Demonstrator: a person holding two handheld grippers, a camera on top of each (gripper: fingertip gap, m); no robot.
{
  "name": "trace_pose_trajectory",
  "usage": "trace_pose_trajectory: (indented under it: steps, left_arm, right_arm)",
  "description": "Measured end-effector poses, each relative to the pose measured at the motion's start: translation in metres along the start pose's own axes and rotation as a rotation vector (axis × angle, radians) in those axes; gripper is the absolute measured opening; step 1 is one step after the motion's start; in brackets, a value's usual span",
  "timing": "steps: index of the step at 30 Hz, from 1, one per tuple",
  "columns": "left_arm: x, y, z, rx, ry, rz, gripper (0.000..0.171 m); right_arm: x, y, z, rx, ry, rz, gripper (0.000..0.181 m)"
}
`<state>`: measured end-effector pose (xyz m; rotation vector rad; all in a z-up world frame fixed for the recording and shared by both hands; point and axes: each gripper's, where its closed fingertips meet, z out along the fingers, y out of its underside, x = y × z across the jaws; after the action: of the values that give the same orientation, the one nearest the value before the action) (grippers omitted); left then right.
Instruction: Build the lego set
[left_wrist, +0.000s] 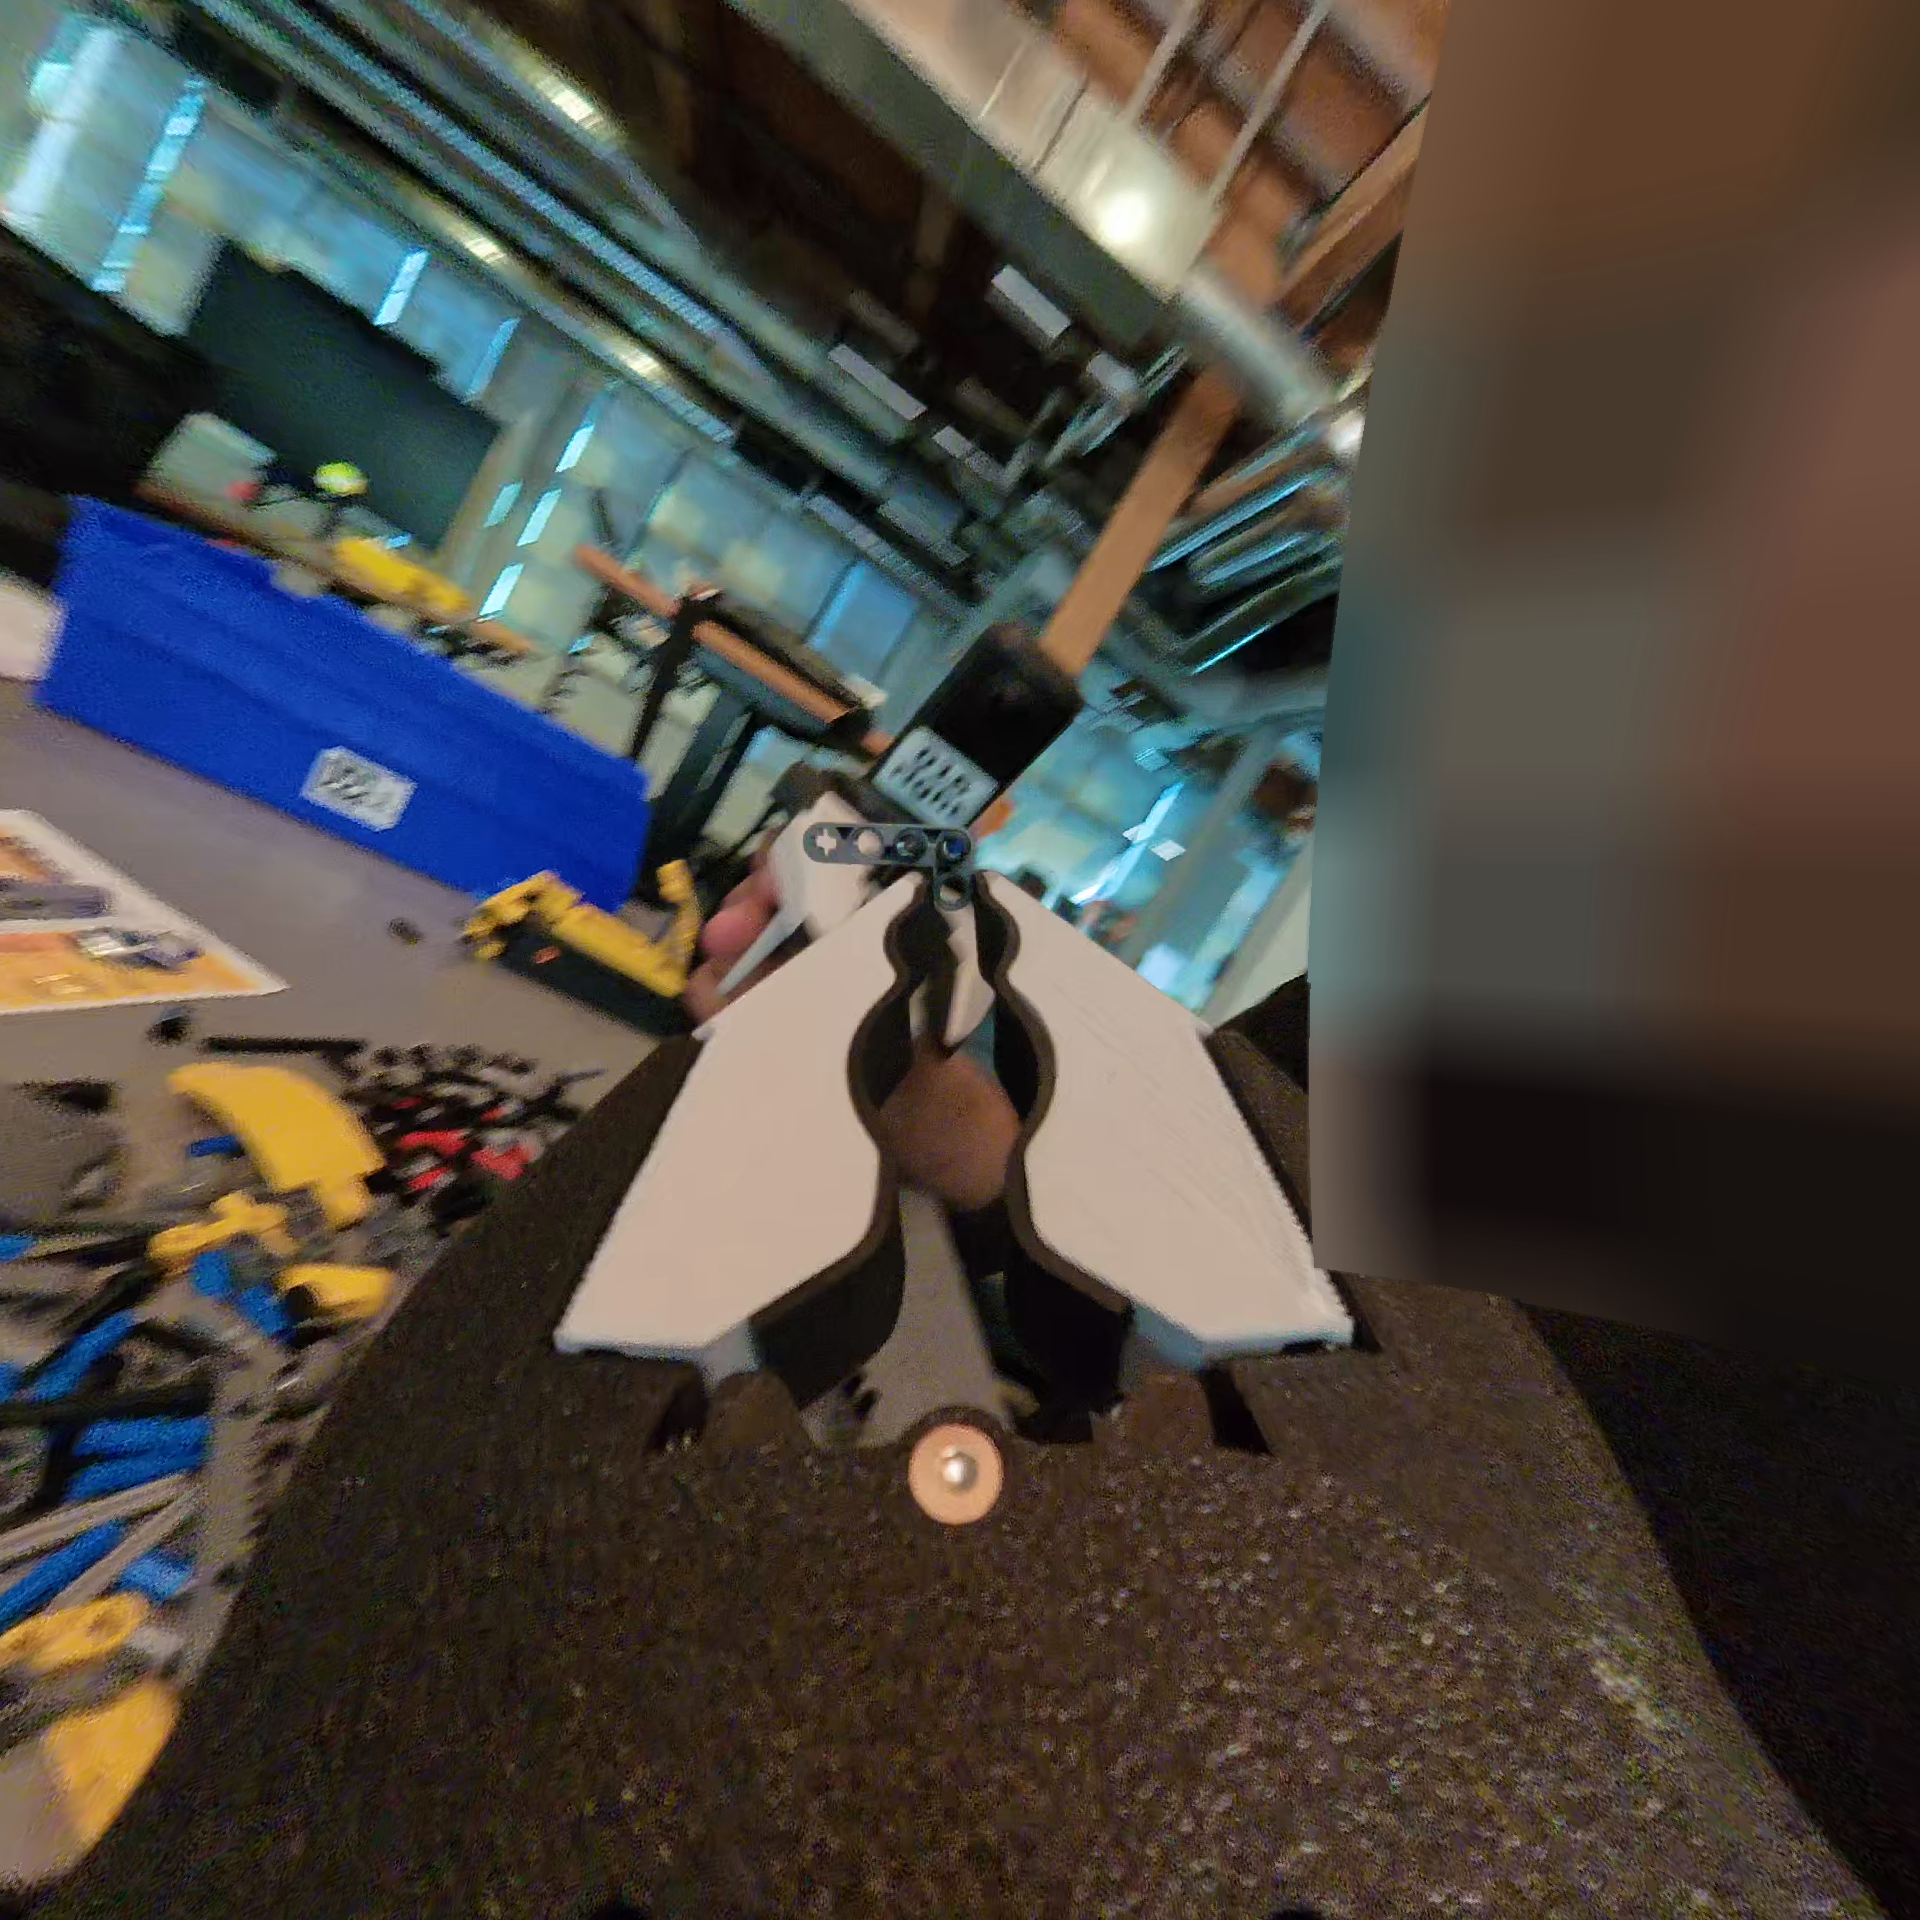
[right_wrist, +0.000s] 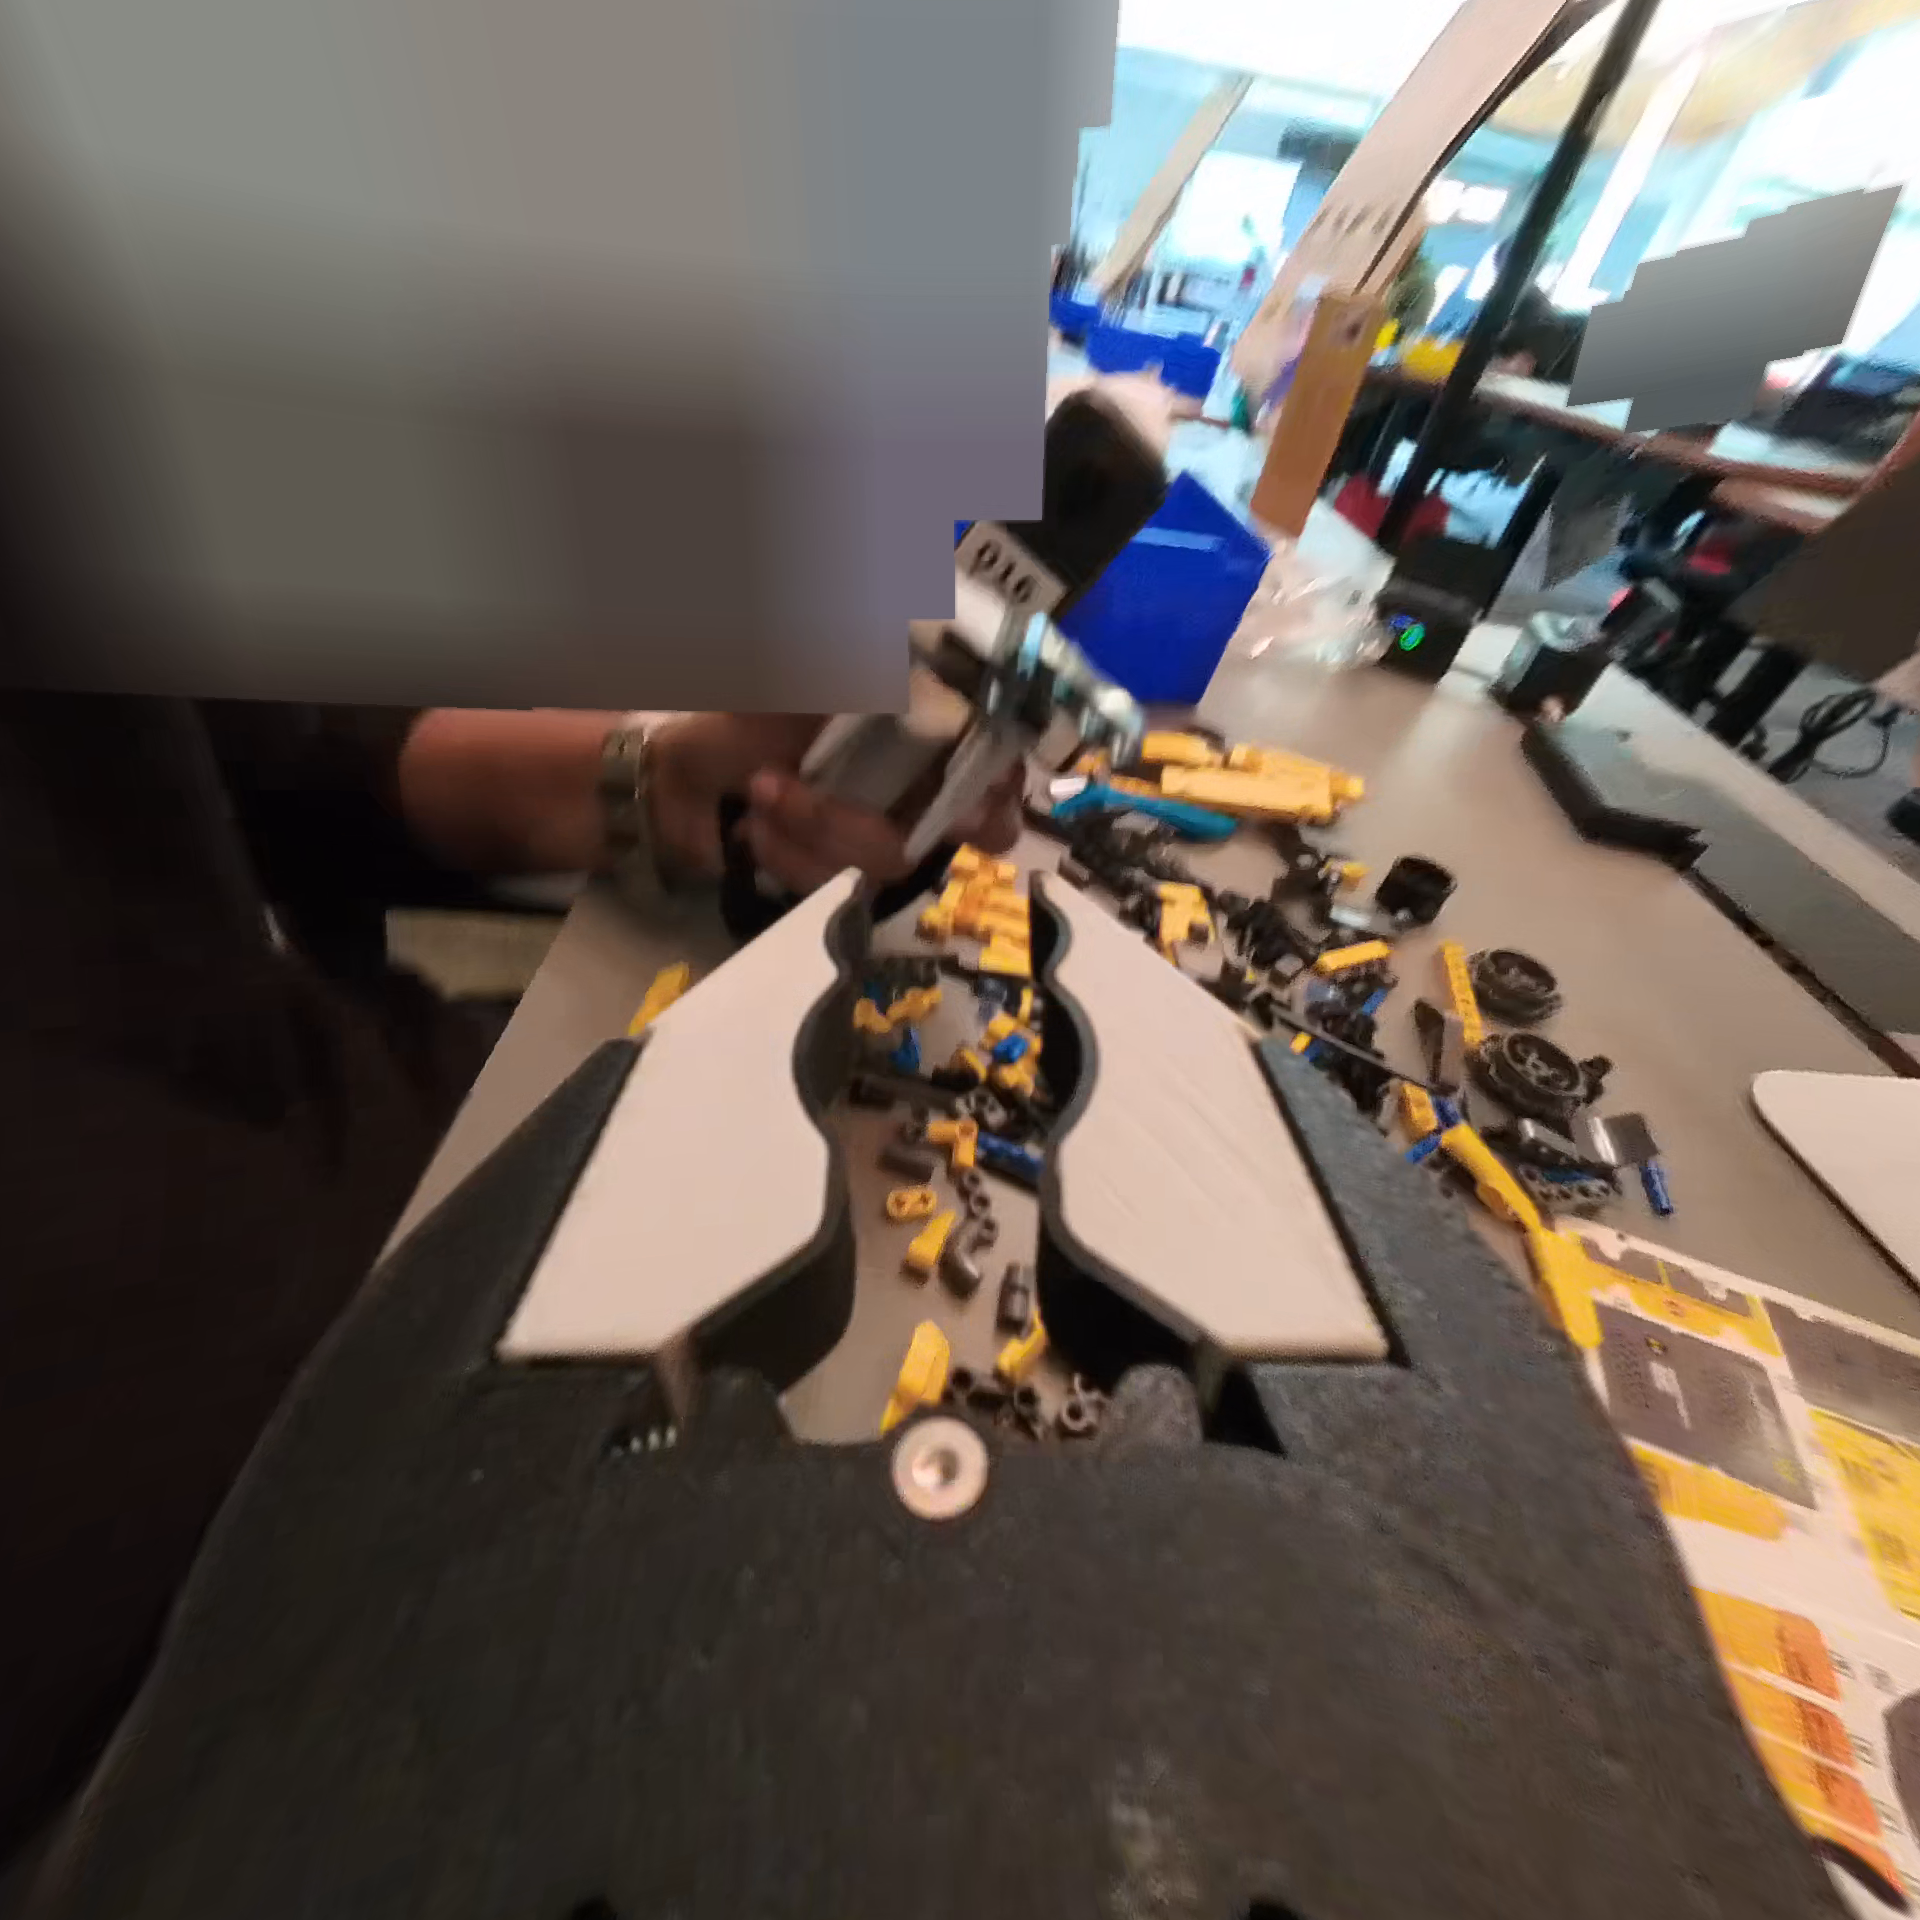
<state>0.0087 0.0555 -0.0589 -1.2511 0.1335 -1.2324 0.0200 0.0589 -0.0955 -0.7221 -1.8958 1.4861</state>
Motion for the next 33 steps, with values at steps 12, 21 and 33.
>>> trace_pose_trajectory:
  steps: [12, 21, 33]
  left_arm:
    - [-0.026, 0.029, 0.010, -0.209, -0.272, 0.282, 0.007]
    - [-0.025, 0.031, 0.010, -0.223, -0.275, 0.304, 0.007]
    - [-0.008, 0.036, 0.016, -0.218, -0.120, 0.184, 0.007]
  right_arm:
    - [0.016, -0.001, -0.003, 0.110, -0.027, 0.293, 0.028]
    - [0.017, -0.006, -0.007, 0.169, -0.078, 0.375, 0.029]
    - [0.011, -0.012, -0.008, 0.212, -0.150, 0.419, 0.033]
